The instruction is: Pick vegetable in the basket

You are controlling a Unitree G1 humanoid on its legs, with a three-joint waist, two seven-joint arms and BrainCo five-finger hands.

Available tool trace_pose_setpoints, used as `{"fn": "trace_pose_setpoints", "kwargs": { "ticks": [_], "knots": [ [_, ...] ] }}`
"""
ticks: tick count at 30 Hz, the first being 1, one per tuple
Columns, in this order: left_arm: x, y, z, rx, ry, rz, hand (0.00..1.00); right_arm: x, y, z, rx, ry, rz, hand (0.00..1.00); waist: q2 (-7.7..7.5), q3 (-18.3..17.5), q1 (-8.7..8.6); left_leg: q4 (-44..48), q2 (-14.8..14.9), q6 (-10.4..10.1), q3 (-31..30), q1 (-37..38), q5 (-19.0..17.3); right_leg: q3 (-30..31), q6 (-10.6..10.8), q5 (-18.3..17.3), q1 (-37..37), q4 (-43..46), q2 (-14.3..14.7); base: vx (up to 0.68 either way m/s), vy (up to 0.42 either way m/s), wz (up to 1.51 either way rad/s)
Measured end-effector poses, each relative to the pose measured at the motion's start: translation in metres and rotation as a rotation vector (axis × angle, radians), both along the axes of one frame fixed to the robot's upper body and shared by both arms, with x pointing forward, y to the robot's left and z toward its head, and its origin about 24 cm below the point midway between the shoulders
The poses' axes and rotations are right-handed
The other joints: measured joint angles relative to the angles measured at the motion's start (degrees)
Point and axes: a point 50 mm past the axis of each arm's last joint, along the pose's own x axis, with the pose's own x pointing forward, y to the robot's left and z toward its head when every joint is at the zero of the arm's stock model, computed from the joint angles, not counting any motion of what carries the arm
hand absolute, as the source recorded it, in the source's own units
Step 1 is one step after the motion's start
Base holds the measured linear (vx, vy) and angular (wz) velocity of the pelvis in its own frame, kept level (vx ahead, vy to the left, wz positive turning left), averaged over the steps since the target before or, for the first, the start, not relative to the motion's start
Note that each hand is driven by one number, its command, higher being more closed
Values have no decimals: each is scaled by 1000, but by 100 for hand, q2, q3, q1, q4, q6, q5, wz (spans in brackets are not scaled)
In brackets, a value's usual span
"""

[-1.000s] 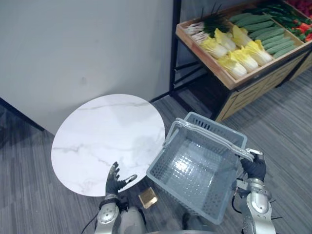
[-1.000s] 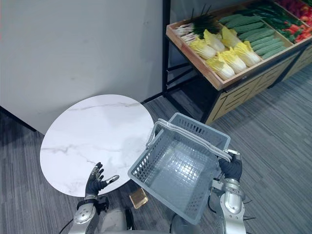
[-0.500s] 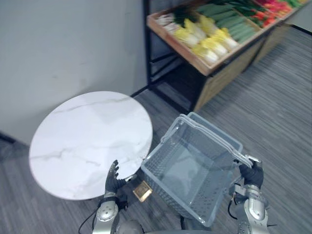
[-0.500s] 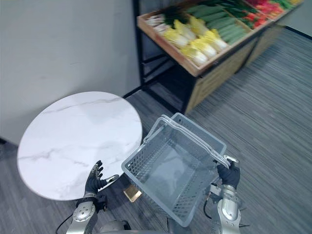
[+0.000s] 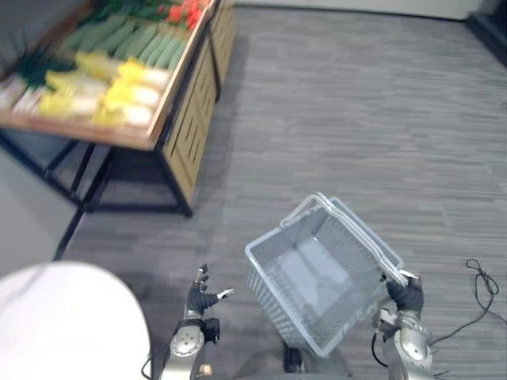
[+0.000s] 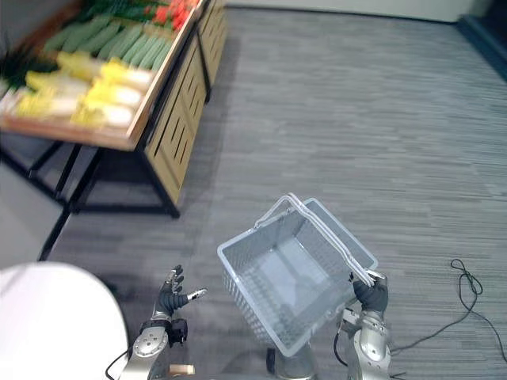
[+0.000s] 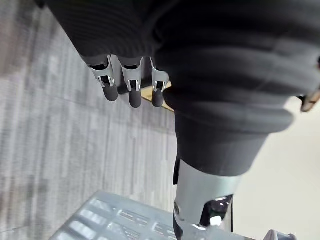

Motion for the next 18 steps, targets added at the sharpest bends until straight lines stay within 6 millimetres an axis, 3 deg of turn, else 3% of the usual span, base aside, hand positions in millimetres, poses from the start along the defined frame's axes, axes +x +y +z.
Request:
{"fn": "trace_pose_setpoints", "kwargs": {
  "ticks": [2,3,4,5,6,7,9,10,11,12,13,14,16,18],
  "knots": [
    [-4,0,-1,-2,7,2,0,0,0,-1,-4,5,7,100,-10,14,96,-1023,-389,59,8,-460,-93,180,181,-209,273,-41,-164,326,200,-47],
    [-8,-1,-3,-5,18,2,0,0,-1,-1,-15,12,22,100,16,4,121,-2083,-727,4,-68,-632,-30,295,339,-374,412,-52,-263,373,313,-43],
    [-13,-1,-5,-7,32,9,0,4,-2,-2,-27,19,48,100,109,2,176,-2940,-932,-70,-265,-645,416,469,483,-520,511,-55,-232,491,378,-92],
    [-23,2,-12,4,74,16,0,11,4,-12,-9,53,93,100,-2,-68,321,-3098,-1181,-13,-152,-372,476,998,558,-562,697,-202,-333,468,301,-67],
    [-26,6,-12,16,79,17,0,12,9,-14,-4,62,115,100,-36,-157,268,-3089,-1296,29,-169,-385,397,1141,563,-552,745,-356,-352,523,222,-32],
    [-24,7,-10,22,66,24,0,14,11,-15,-1,62,124,100,-104,-201,232,-2819,-1397,211,-188,-543,122,1263,571,-547,738,-460,-416,495,229,20],
    [-21,9,-9,27,59,36,0,17,16,-22,16,86,151,100,-141,-223,295,-2625,-1564,340,-99,-501,-281,1435,659,-592,681,-79,-566,473,275,-3],
    [-23,9,-10,23,64,46,0,18,17,-26,13,107,156,100,-161,-219,321,-2775,-1729,402,-5,-230,-397,1485,917,-602,380,842,-660,502,269,-9],
    [-24,9,-10,19,69,45,0,19,18,-30,20,127,159,100,-190,-201,283,-2948,-1893,492,32,121,-459,1454,1683,-393,-117,2145,-758,605,255,-1],
    [-24,8,-10,24,70,35,0,19,21,-32,30,136,161,100,-237,-176,240,-3101,-1995,548,26,380,-511,1431,1660,-323,-321,2841,-790,611,180,14],
    [-25,9,-11,39,74,4,0,18,24,-37,42,155,166,100,-276,-153,159,-3417,-2109,592,12,922,-552,1225,1438,-380,-613,3696,-848,628,122,15],
    [-24,9,-10,47,71,11,0,19,26,-36,43,154,174,100,-202,-155,107,-3745,-2108,601,-7,1382,-558,818,967,-516,-944,3974,-816,537,85,7],
    [-16,11,-7,61,50,8,0,27,26,-30,33,123,182,100,-51,-133,53,-4193,-1983,586,-41,1894,-548,128,530,-755,-1621,3701,-691,474,37,-4],
    [-5,11,-5,69,30,-4,0,34,25,-25,22,98,189,100,-6,-79,-66,-4356,-1839,572,-131,2183,-542,-234,347,-640,-2162,2697,-516,559,-47,24]
  ]
}}
